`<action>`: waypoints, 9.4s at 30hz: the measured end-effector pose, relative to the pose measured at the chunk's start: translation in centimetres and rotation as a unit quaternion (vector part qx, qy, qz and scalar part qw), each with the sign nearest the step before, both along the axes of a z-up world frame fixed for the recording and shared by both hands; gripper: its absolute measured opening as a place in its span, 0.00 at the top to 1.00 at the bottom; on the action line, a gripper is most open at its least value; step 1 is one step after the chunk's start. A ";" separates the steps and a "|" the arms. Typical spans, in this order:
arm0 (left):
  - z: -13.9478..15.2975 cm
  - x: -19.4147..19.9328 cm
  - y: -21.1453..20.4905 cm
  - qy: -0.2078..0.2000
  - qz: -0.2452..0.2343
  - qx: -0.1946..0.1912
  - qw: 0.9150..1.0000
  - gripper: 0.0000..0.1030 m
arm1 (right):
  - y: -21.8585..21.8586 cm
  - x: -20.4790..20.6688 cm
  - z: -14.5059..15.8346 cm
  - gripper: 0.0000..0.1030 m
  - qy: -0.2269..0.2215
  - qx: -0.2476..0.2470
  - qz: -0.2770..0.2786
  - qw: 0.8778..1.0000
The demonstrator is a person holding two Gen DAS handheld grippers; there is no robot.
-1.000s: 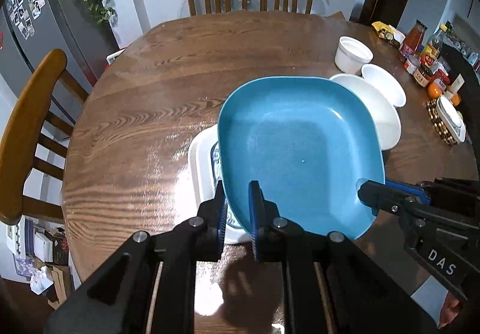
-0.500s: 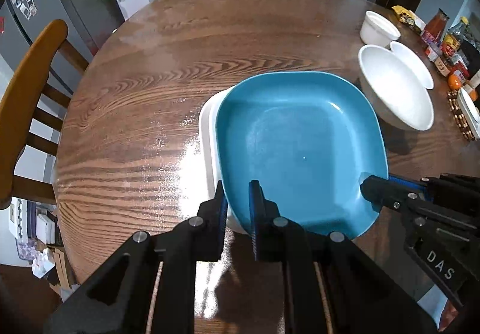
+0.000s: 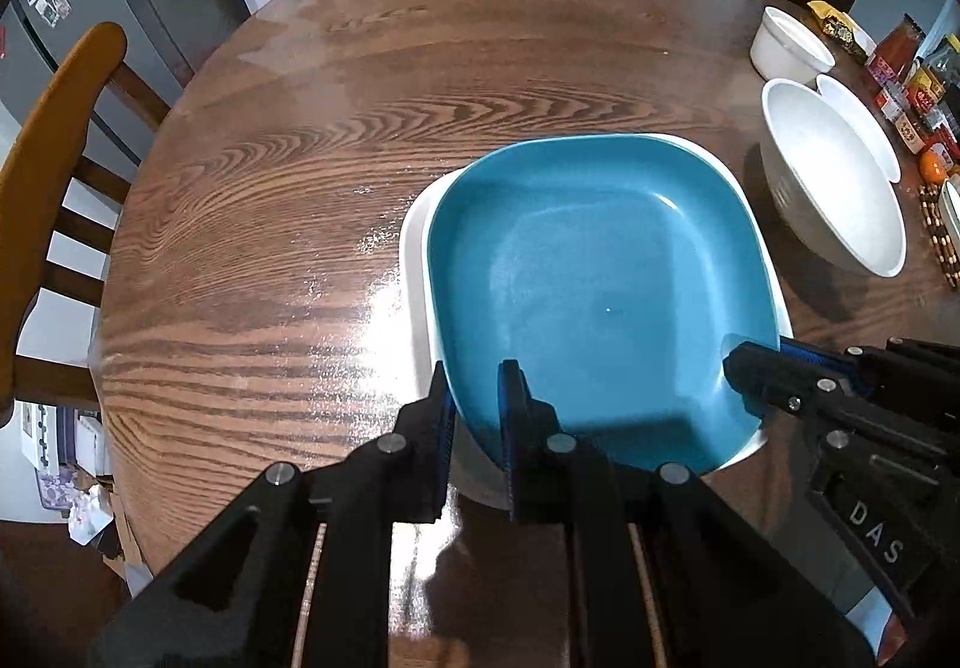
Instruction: Organize plates and bowls
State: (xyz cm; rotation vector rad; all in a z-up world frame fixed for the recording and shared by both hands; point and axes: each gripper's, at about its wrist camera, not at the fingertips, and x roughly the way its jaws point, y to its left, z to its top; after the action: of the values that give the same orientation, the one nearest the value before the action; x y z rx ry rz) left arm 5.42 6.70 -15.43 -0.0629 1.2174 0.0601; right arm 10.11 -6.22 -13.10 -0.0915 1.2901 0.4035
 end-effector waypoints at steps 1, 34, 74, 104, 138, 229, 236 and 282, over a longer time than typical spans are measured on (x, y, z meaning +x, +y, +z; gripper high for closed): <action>-0.1 0.1 0.0 0.001 0.000 0.001 1.000 0.88 | 0.0 0.0 0.0 0.92 0.001 0.001 -0.001 1.000; 1.2 -0.1 0.2 -0.013 0.007 0.002 1.000 0.79 | -0.2 -0.2 1.1 0.92 -0.010 0.013 -0.010 1.000; 7.8 0.5 -5.9 -0.100 -0.059 -0.048 0.992 0.22 | -15.7 -3.7 8.4 0.40 -0.105 0.072 -0.216 0.968; 3.7 7.8 -13.4 -0.019 -0.067 -0.032 0.997 0.90 | -18.3 6.2 0.9 0.89 0.006 0.121 -0.171 0.978; 6.4 2.8 -16.3 -0.041 -0.081 -0.038 0.995 0.51 | -23.6 0.7 3.7 0.61 -0.026 0.089 -0.185 0.978; 6.1 13.8 -24.8 -0.049 -0.106 -0.015 0.993 0.88 | -25.0 12.5 4.8 0.87 -0.056 0.073 -0.143 0.985; 8.0 10.6 -23.7 -0.066 -0.107 -0.024 0.992 0.88 | -24.5 8.7 7.3 0.87 -0.078 0.091 -0.137 0.983; 3.9 2.3 -19.9 -0.008 -0.117 -0.024 0.993 0.85 | -19.4 0.8 1.9 0.86 0.020 0.065 -0.113 0.991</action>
State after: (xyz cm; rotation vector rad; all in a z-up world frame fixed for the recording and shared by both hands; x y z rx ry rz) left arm 7.71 -13.19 -11.57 0.0381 1.2019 -0.1738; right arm 10.89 -25.65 -11.19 0.1717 1.2932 0.2956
